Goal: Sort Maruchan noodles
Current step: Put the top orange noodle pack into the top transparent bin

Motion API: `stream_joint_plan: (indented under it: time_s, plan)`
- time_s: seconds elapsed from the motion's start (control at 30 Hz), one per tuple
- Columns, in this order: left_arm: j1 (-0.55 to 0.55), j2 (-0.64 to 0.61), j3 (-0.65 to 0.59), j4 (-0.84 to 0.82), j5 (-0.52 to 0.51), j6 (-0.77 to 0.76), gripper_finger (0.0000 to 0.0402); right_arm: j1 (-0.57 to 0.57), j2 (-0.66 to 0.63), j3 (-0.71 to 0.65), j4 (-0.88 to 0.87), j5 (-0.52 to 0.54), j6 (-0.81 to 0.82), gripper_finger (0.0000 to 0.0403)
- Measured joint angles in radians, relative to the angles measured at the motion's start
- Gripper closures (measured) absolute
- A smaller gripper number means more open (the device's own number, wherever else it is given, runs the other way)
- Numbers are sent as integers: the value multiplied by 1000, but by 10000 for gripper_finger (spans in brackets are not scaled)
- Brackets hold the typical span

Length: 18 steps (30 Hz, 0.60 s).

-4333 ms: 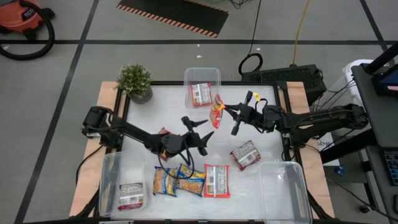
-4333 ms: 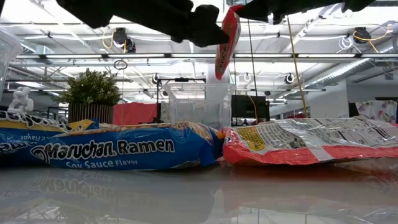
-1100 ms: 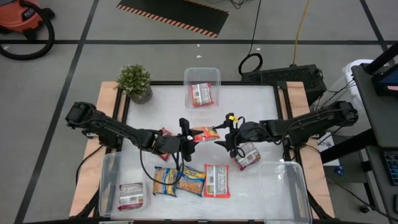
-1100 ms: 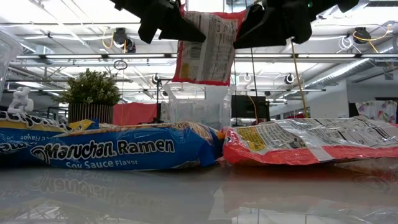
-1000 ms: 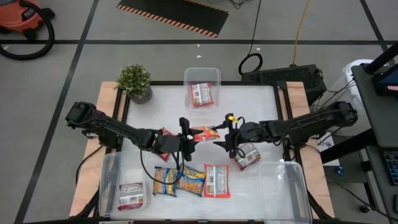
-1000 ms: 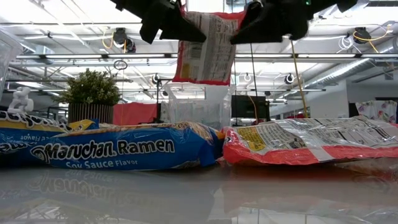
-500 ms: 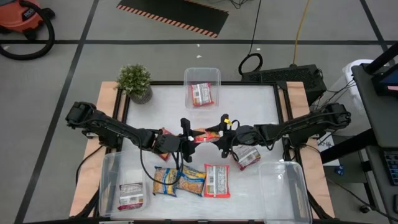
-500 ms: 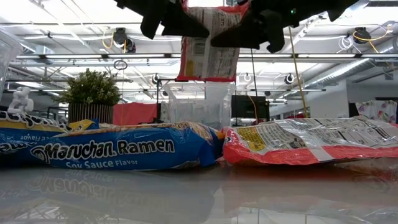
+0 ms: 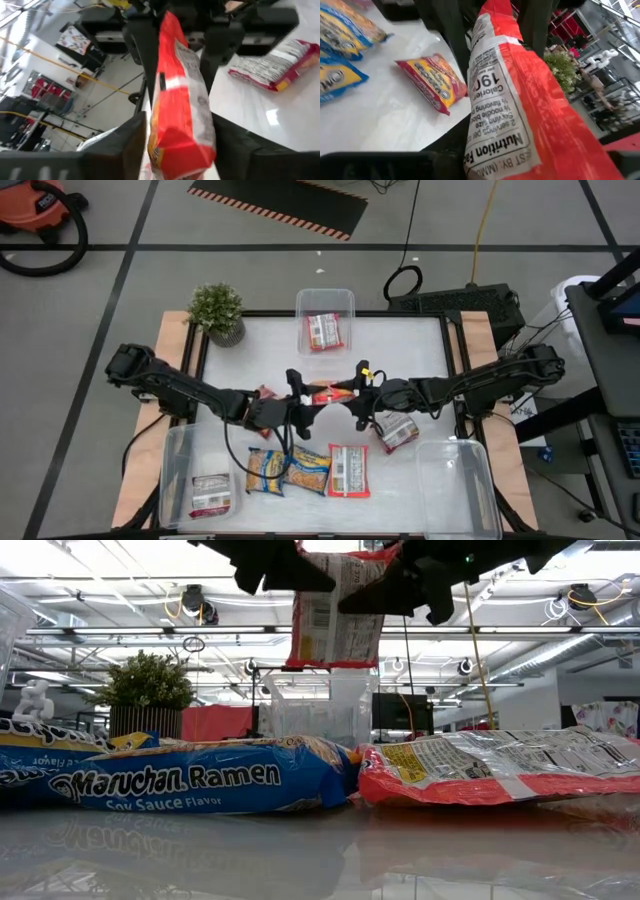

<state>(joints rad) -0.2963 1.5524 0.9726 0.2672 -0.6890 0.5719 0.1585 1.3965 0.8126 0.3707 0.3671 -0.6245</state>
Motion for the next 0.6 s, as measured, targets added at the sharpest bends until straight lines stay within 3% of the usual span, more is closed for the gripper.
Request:
stream_joint_plan:
  time_s: [0.2,0.43,0.6]
  plan:
    - [-45,-19,0,26,-171,18,130,-30,0,0,12,53,-78,275]
    - [-88,-133,0,-36,-469,-48,122,-143,0,0,73,47,-205,275]
    - [-82,-222,0,-221,-463,-267,122,-265,0,3,165,-99,-284,275]
